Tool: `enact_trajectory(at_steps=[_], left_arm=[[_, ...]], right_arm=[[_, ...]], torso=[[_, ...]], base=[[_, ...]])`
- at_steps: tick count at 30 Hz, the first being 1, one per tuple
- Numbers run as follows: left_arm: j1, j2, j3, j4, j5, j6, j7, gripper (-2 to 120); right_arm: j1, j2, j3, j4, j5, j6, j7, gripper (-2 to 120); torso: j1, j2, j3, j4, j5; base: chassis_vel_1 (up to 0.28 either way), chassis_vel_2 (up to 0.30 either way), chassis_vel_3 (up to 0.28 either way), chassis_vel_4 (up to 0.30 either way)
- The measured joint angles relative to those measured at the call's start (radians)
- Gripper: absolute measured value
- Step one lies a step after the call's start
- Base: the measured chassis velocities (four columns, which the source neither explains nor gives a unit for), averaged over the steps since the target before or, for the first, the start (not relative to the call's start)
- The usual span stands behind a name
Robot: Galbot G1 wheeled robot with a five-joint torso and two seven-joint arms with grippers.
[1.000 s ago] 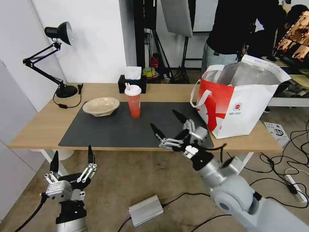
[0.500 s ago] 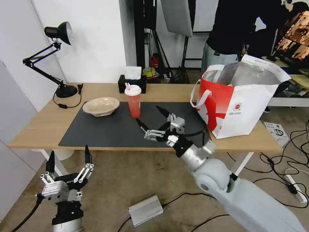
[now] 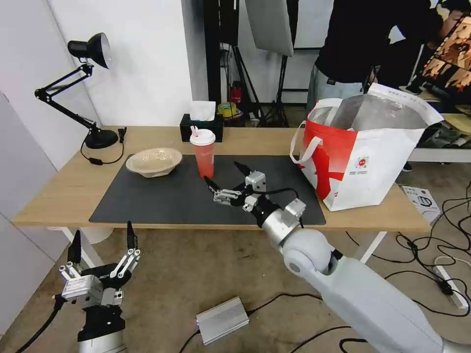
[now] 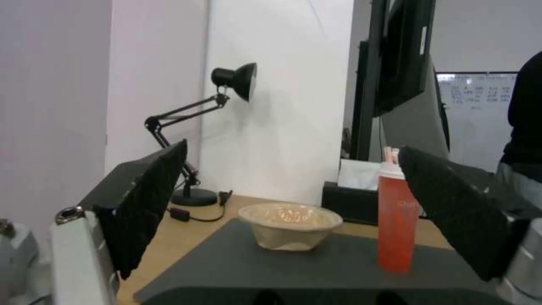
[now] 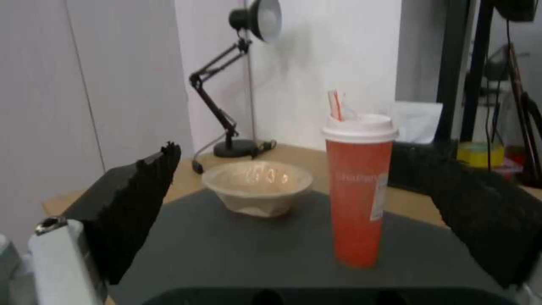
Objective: Pick up the trash from the table and place it into the takeout bag.
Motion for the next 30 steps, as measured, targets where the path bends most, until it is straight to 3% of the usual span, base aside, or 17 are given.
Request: enact_trajectory(at_steps=[10,30], left_arm=[[-0.001,0.0,-0.002,0.003,-0.001,0.001,-0.001,100],[0.005,0.0,-0.004,-0.003,-0.002,0.001,-0.003,100]], right_arm=[[0.056,0.046,-0.016,-0.043,0.012,-0.072,0.031,100],[0.144,0.12,-0.015,-0.2,0.019,-0.115,0.054,100]], torso=[[0.0,0.0,0.0,0.0,0.0],[0.0,0.0,0.0,0.0,0.0]], base=[[0.0,0.0,0.0,0.0],[0.0,0.0,0.0,0.0]])
